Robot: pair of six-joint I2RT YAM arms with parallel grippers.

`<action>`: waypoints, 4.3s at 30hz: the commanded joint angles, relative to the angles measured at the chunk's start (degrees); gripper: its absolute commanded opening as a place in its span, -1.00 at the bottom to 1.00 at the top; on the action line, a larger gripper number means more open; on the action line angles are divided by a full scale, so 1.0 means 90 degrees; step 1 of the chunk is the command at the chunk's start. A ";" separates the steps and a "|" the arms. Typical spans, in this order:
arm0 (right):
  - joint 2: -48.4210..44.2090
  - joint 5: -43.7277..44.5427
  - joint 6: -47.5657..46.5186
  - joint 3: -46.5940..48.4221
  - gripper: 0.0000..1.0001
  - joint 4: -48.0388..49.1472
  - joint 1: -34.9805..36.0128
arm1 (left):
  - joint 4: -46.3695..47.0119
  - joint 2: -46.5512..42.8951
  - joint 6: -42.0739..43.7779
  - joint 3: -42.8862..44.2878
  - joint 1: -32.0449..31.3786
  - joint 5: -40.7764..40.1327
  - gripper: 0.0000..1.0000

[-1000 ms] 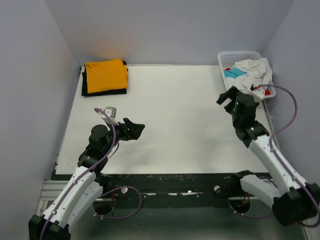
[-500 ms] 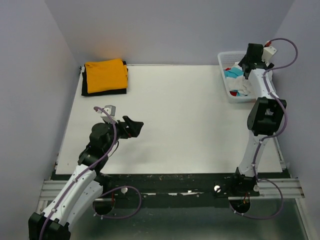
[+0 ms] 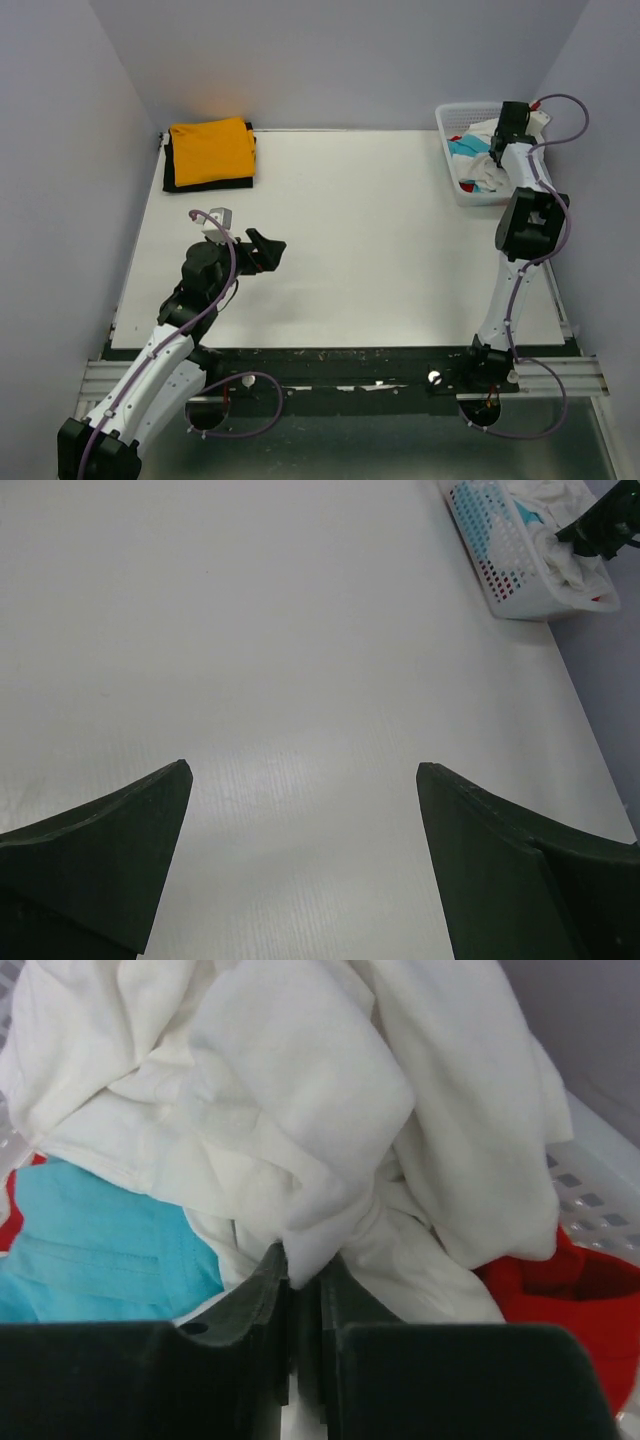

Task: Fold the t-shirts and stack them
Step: Grab crumpled tshirt from bin with the right arm, then move the tshirt to the center of the board, then flatten out the tshirt

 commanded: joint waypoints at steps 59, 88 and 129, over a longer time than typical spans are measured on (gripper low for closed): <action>-0.7291 -0.1205 0.0679 -0.7484 1.00 0.0325 0.2503 | -0.0372 0.1619 -0.0571 0.0960 -0.0024 0.0562 0.97; -0.5899 -0.1739 0.0321 -0.7460 1.00 0.2155 0.4401 | -0.1604 0.7706 -0.0734 0.4645 -0.0063 0.1025 -0.99; -0.7605 0.0898 -0.0930 -0.4972 -0.99 0.1035 0.4987 | -0.2565 0.2104 0.0224 0.4719 0.0130 -0.1367 -1.00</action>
